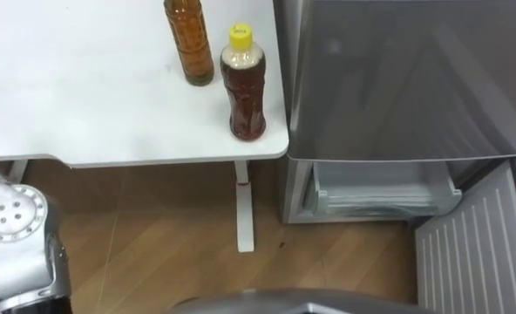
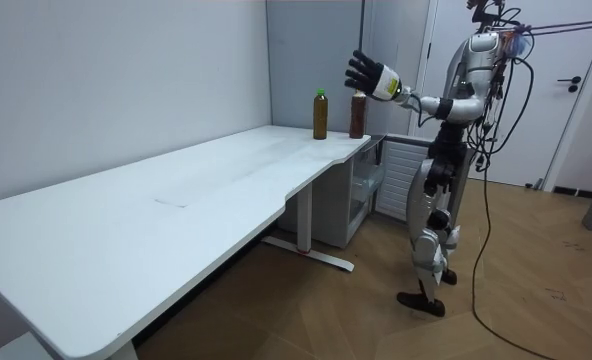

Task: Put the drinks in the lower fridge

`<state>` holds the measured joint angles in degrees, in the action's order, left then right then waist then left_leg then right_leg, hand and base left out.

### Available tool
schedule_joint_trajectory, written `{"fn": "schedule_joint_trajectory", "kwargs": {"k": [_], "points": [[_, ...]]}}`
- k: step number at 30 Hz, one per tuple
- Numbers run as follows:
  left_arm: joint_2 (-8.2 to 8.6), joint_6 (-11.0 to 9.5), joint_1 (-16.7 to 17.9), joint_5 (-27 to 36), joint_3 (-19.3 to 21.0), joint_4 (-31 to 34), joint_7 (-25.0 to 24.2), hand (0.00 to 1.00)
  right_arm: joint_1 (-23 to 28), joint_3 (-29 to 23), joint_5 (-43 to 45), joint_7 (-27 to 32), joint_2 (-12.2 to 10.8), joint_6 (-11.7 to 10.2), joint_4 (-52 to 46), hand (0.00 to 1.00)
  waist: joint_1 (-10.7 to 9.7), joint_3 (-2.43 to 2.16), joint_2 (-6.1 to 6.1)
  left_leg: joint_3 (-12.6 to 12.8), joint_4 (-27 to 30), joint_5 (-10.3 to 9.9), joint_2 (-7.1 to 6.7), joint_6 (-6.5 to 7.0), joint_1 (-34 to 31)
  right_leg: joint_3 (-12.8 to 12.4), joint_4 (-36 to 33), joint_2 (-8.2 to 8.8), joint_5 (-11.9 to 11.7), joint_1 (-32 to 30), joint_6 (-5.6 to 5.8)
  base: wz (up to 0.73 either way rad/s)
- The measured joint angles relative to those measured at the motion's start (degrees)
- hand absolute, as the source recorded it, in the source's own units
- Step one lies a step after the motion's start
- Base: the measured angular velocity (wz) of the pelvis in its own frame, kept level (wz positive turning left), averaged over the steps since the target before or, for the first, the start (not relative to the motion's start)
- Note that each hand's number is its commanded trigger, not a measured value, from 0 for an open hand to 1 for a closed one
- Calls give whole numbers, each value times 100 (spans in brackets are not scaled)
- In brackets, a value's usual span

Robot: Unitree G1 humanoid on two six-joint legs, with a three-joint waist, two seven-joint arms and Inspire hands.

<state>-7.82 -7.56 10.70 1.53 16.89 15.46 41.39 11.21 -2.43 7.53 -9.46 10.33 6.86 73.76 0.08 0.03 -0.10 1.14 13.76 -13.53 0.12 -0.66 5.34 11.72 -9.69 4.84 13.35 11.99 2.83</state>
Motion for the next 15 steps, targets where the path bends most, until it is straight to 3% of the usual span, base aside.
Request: {"fn": "schedule_joint_trajectory", "kwargs": {"k": [5,15], "points": [[-36,-59,-25,-359,-292,449,-337,0,-95,7,46,0,-1,-52,52,0,-144,2,11,20,55,2,-2,-1,-8,1,4,1,1,-10,0,0],[-64,-64,-275,-545,-1136,487,-1552,0,-394,121,268,0,4,-137,241,0,-236,39,-67,54,22,12,-6,3,-112,-41,22,6,5,-118,6,-1]]}}
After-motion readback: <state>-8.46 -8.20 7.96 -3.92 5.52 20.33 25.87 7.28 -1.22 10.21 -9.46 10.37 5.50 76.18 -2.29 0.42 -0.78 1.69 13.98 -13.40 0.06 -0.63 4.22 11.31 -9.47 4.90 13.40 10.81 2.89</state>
